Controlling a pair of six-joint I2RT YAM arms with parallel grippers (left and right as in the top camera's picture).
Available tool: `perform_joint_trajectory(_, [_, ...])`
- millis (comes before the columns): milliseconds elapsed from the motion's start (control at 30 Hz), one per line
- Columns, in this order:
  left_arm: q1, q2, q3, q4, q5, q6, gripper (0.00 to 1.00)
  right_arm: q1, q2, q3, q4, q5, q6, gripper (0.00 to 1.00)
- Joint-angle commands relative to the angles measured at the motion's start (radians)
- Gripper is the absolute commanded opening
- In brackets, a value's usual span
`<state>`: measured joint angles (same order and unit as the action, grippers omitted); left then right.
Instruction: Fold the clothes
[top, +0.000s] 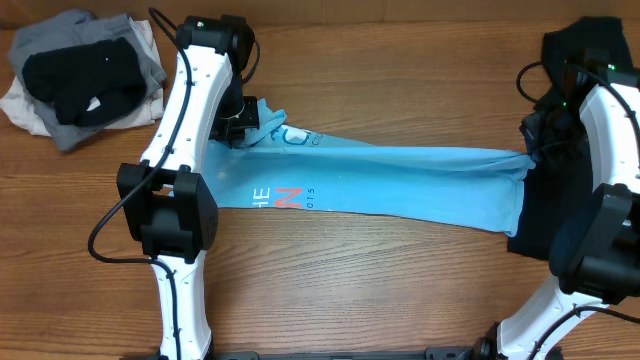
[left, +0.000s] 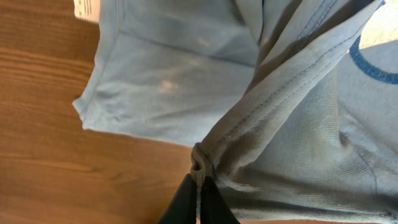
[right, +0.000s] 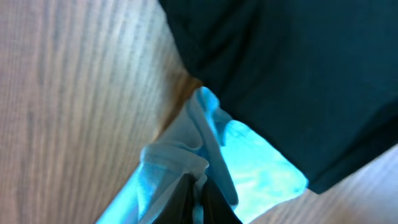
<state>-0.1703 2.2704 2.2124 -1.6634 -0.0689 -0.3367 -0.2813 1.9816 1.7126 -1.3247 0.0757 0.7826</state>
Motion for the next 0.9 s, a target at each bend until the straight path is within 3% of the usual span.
perform_joint_trajectory(0, [0.006,-0.019,0.014,-0.027,-0.042,0.008,0.06,0.000,-0.016,0.003,-0.013,0.077,0.010,0.04])
perform_joint_trajectory(267, [0.006,-0.019,-0.035,-0.027,-0.039,0.012,0.07,0.031,-0.016,-0.005,-0.052,0.127,0.003,0.04])
perform_joint_trajectory(367, [0.007,-0.019,-0.066,-0.027,-0.043,0.018,0.20,0.034,-0.016,-0.014,-0.053,0.127,0.002,0.05])
perform_joint_trajectory(433, [0.007,-0.019,-0.082,-0.027,-0.044,0.030,0.24,0.034,-0.016,-0.021,-0.054,0.126,-0.007,0.19])
perform_joint_trajectory(467, [0.007,-0.019,-0.087,-0.027,-0.044,0.031,0.32,0.034,-0.016,-0.025,-0.053,0.126,-0.020,0.46])
perform_joint_trajectory(500, [0.007,-0.019,-0.091,-0.027,-0.043,0.031,0.52,0.034,-0.016,-0.029,-0.053,0.126,-0.034,0.90])
perform_joint_trajectory(533, [0.007,-0.019,-0.093,-0.027,-0.044,0.032,0.65,0.034,-0.016,-0.033,-0.050,0.126,-0.051,0.96])
perform_joint_trajectory(700, [0.008,-0.019,-0.093,0.010,-0.043,0.053,0.63,0.034,-0.016,-0.037,-0.046,0.125,-0.057,1.00])
perform_joint_trajectory(800, [0.008,-0.019,-0.093,0.094,-0.007,0.056,0.78,0.034,-0.016,-0.037,-0.037,0.108,-0.057,1.00])
perform_joint_trajectory(867, [0.008,-0.019,-0.093,0.175,0.081,0.085,0.78,0.034,-0.016,-0.037,-0.031,0.089,-0.057,1.00])
